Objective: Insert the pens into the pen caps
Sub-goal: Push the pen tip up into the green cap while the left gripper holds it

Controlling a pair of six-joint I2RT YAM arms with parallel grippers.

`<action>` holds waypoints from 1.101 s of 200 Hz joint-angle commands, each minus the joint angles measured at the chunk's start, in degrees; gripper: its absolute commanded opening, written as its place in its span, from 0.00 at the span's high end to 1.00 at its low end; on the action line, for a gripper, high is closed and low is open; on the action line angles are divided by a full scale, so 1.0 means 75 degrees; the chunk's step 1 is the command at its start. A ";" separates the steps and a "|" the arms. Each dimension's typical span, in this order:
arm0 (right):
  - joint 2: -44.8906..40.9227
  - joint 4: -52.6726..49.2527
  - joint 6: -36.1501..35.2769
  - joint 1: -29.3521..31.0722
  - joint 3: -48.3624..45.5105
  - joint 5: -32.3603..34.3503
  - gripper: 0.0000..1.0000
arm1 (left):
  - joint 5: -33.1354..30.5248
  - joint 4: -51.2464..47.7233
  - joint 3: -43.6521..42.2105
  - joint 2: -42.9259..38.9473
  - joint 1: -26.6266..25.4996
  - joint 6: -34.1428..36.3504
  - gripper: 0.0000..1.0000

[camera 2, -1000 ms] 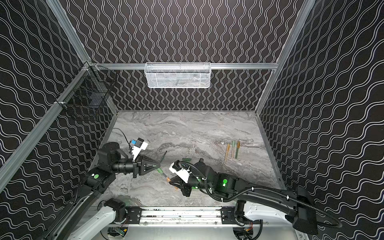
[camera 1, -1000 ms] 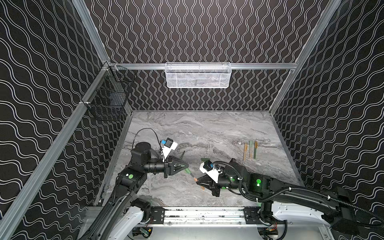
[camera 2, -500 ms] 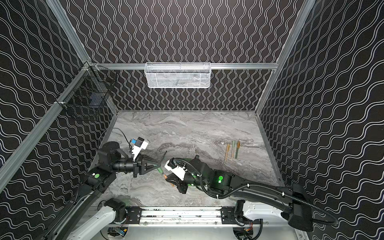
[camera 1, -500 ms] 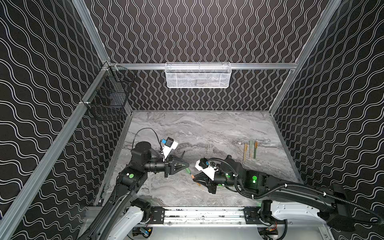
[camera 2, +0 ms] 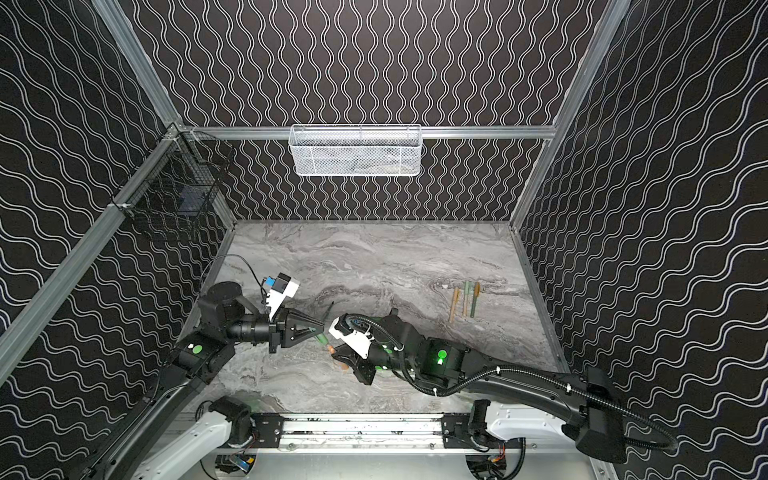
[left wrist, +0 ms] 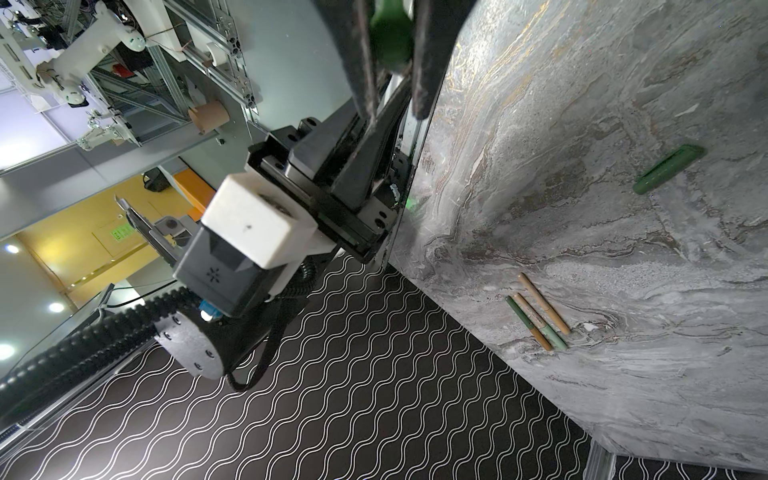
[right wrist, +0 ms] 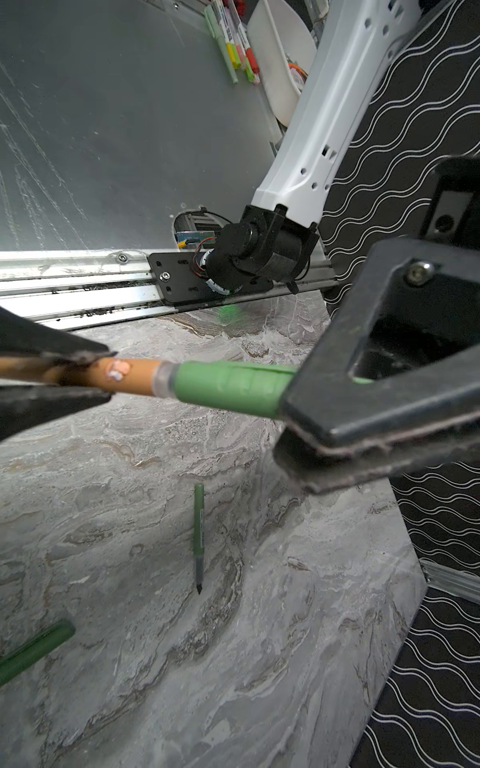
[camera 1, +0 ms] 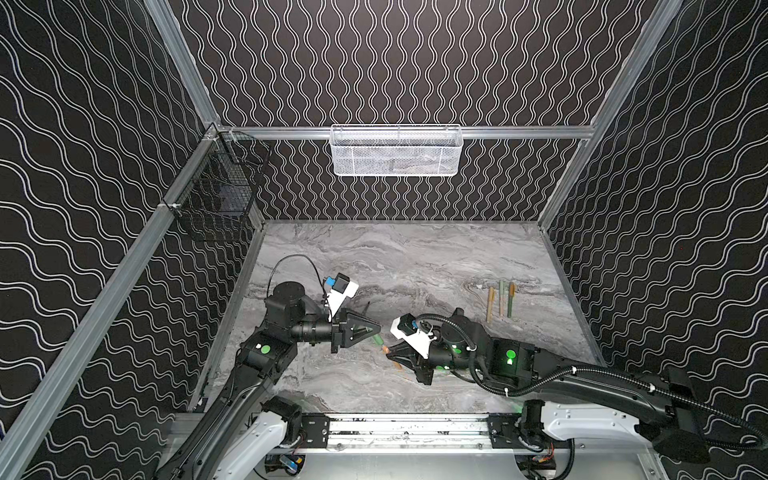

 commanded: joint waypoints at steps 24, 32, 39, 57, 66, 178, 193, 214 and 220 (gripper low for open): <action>0.0212 0.1505 -0.0525 0.0011 0.0360 -0.0349 1.00 | -0.0044 -0.0540 0.0032 0.0026 -0.0058 0.0086 0.70; 0.0258 0.1549 -0.0515 0.0009 0.0361 -0.0361 1.00 | -0.0068 -0.0555 0.0038 0.0032 -0.0054 0.0099 0.64; 0.0279 0.1582 -0.0506 0.0006 0.0366 -0.0381 1.00 | -0.0062 -0.0562 0.0035 0.0027 -0.0063 0.0093 0.59; 0.0359 0.1617 -0.0516 0.0009 0.0403 -0.0431 1.00 | -0.0164 -0.0711 0.0091 0.0016 -0.0063 0.0196 0.57; 0.0397 0.1606 -0.0529 0.0009 0.0428 -0.0426 1.00 | -0.0182 -0.0738 0.0095 0.0005 -0.0062 0.0222 0.58; 0.0974 0.1523 -0.0206 0.0009 0.0981 -0.0092 0.99 | -0.0073 -0.0647 0.0079 -0.0009 -0.0064 0.0193 1.00; 0.1067 0.1390 -0.0147 0.0015 0.1016 -0.0130 0.91 | -0.0090 -0.0650 0.0090 -0.0030 -0.0064 0.0199 1.00; 0.1204 0.1263 -0.0025 0.0011 0.1026 -0.0114 0.74 | -0.0081 -0.0650 0.0084 -0.0031 -0.0064 0.0210 1.00; 0.1250 0.1237 -0.0004 0.0009 0.1018 -0.0107 0.72 | -0.0112 -0.0661 0.0086 -0.0051 -0.0064 0.0214 1.00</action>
